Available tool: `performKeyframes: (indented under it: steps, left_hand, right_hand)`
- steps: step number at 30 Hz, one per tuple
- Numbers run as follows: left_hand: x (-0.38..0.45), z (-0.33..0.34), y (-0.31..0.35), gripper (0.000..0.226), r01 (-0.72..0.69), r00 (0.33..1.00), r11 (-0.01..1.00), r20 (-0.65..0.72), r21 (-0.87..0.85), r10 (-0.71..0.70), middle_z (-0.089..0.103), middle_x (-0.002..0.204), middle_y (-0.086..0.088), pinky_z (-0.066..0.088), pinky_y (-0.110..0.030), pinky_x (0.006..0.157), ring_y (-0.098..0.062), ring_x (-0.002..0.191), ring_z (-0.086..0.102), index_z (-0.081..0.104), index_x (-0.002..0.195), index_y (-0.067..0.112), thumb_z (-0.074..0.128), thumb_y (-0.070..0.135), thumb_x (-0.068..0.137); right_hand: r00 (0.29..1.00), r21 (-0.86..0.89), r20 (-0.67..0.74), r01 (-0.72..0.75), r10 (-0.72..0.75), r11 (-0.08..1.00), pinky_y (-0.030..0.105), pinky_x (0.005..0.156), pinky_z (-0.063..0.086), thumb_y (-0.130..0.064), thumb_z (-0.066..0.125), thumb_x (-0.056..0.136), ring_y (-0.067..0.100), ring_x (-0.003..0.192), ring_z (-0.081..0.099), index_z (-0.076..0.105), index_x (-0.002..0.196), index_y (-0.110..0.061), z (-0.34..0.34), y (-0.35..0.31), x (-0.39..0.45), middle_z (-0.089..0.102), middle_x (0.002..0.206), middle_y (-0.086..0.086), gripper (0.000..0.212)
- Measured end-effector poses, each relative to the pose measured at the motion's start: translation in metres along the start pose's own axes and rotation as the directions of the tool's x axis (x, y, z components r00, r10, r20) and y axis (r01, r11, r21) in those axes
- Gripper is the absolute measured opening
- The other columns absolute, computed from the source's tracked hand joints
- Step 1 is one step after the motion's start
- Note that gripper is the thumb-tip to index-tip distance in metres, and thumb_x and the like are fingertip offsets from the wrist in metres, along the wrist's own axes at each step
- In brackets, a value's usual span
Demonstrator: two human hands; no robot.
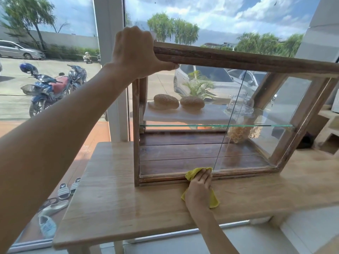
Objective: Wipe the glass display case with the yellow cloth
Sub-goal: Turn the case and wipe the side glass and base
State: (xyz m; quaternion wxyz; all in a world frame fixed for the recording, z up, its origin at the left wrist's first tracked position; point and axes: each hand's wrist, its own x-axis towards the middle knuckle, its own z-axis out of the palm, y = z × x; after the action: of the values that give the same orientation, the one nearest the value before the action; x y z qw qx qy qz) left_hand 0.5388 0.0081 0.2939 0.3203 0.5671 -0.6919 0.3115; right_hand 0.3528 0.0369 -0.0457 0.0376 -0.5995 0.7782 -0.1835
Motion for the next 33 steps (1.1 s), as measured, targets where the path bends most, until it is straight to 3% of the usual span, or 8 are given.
performKeyframes:
  steps: [2,4,7,9,13,21,26,33]
  left_hand:
    - [0.0,0.0,0.0,0.094,-0.002,1.0,1.0,-0.002,-0.003,0.002,0.037,0.053,0.003,0.033,-0.031,0.067,-0.021,0.065,0.046,0.067,0.092,0.005,0.045,0.089,0.055]
    - [0.001,0.0,0.001,0.093,-0.004,1.0,1.0,0.002,-0.003,0.004,0.035,0.052,0.003,0.034,-0.032,0.066,-0.021,0.064,0.047,0.066,0.09,0.005,0.045,0.089,0.055]
    - [0.0,-0.001,0.001,0.092,-0.006,1.0,1.0,0.005,-0.002,0.006,0.035,0.05,0.003,0.034,-0.031,0.064,-0.021,0.062,0.046,0.065,0.086,0.006,0.045,0.09,0.055]
    - [-0.001,-0.002,0.001,0.09,-0.003,1.0,1.0,0.006,-0.012,0.003,0.034,0.051,0.003,0.033,-0.031,0.065,-0.021,0.063,0.046,0.065,0.086,0.006,0.046,0.089,0.056]
    - [-0.002,-0.003,0.001,0.084,-0.001,1.0,1.0,0.009,-0.028,0.001,0.032,0.051,0.003,0.03,-0.032,0.068,-0.022,0.066,0.044,0.062,0.084,0.007,0.05,0.086,0.059]
    - [-0.002,-0.003,0.002,0.085,0.007,1.0,1.0,0.013,-0.014,-0.007,0.032,0.053,0.003,0.031,-0.032,0.067,-0.022,0.067,0.044,0.064,0.083,0.007,0.048,0.086,0.059]
    - [-0.001,-0.002,0.002,0.086,0.008,1.0,1.0,0.017,-0.006,-0.008,0.032,0.053,0.004,0.031,-0.031,0.067,-0.02,0.069,0.045,0.067,0.089,0.007,0.047,0.086,0.06]
    - [-0.002,-0.002,0.002,0.083,0.014,1.0,1.0,0.022,0.003,-0.014,0.032,0.054,0.003,0.031,-0.031,0.067,-0.02,0.07,0.044,0.067,0.094,0.008,0.05,0.083,0.063]
  right_hand:
    - [1.0,-0.005,0.027,0.014,-0.014,1.0,0.036,0.108,0.035,-0.006,0.037,0.094,0.037,0.134,0.036,-0.001,0.148,0.002,-0.009,0.006,-0.008,0.0,0.157,0.023,0.066]
    - [1.0,0.076,-0.017,0.002,0.0,0.997,0.032,0.097,0.041,-0.004,0.044,0.09,0.03,0.121,0.051,0.014,0.149,-0.004,-0.027,0.009,-0.014,0.016,0.156,0.017,0.066]
    - [0.973,0.268,-0.23,0.026,0.038,0.963,0.037,0.095,0.043,0.004,0.053,0.082,0.033,0.117,0.051,0.031,0.144,-0.004,-0.05,0.013,-0.009,0.044,0.142,0.016,0.067]
    - [0.945,0.302,-0.324,0.063,0.041,0.951,0.043,0.101,0.042,0.008,0.055,0.079,0.037,0.122,0.046,0.031,0.144,0.0,-0.054,0.014,0.002,0.04,0.145,0.018,0.07]
    - [0.983,0.282,-0.174,-0.001,0.052,0.959,0.038,0.106,0.037,0.006,0.053,0.079,0.036,0.125,0.042,0.025,0.145,0.002,-0.035,0.007,0.001,0.029,0.151,0.021,0.072]
    - [0.992,0.332,-0.081,-0.061,0.093,0.941,0.034,0.098,0.042,0.002,0.048,0.078,0.03,0.114,0.043,0.031,0.142,0.003,-0.011,-0.009,-0.01,0.048,0.134,0.025,0.066]
    - [0.999,0.37,0.002,0.03,-0.034,0.928,0.029,0.098,0.043,0.0,0.051,0.081,0.027,0.111,0.05,0.026,0.145,-0.001,-0.006,-0.047,-0.04,0.048,0.13,0.016,0.069]
    - [0.977,0.391,-0.001,0.199,-0.215,0.899,0.029,0.108,0.037,0.005,0.052,0.079,0.029,0.126,0.039,0.022,0.146,0.004,0.005,-0.099,-0.072,0.042,0.144,0.018,0.073]
